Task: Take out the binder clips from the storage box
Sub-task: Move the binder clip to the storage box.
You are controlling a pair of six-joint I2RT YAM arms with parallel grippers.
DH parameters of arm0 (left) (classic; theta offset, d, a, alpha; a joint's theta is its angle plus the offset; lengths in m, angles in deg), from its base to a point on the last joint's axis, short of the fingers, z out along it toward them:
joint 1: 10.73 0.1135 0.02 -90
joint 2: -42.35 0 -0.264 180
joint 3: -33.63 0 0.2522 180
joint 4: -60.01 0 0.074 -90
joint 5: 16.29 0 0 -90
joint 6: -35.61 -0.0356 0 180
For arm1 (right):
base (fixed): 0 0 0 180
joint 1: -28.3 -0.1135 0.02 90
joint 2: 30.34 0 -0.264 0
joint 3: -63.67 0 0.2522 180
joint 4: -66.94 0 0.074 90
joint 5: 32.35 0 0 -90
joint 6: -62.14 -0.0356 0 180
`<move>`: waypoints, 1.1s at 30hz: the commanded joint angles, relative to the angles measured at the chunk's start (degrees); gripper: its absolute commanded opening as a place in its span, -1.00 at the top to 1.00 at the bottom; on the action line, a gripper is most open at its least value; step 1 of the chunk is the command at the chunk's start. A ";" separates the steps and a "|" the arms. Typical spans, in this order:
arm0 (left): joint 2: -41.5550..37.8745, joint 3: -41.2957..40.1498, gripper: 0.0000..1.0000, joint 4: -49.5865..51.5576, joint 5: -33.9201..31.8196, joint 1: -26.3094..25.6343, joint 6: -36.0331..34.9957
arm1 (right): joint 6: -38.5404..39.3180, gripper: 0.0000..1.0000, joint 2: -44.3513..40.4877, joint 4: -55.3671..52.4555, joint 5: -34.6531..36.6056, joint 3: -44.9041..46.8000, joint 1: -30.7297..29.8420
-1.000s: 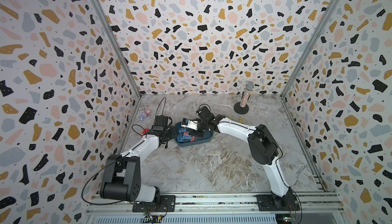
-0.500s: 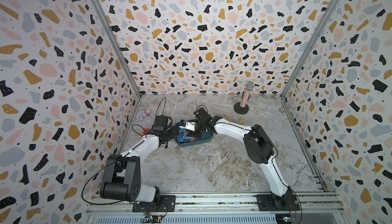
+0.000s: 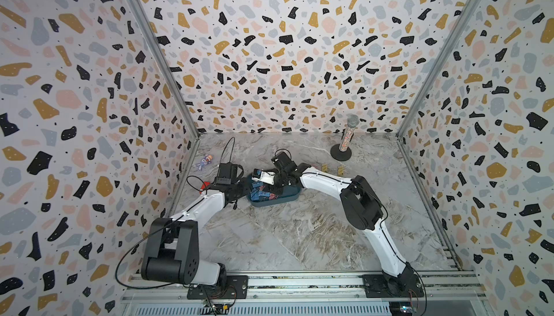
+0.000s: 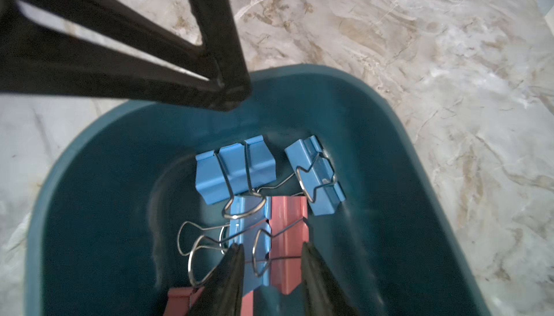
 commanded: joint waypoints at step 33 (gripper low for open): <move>-0.41 -1.00 0.47 -1.36 0.17 0.44 0.26 | -1.05 0.81 -0.38 2.50 3.54 -2.69 -0.55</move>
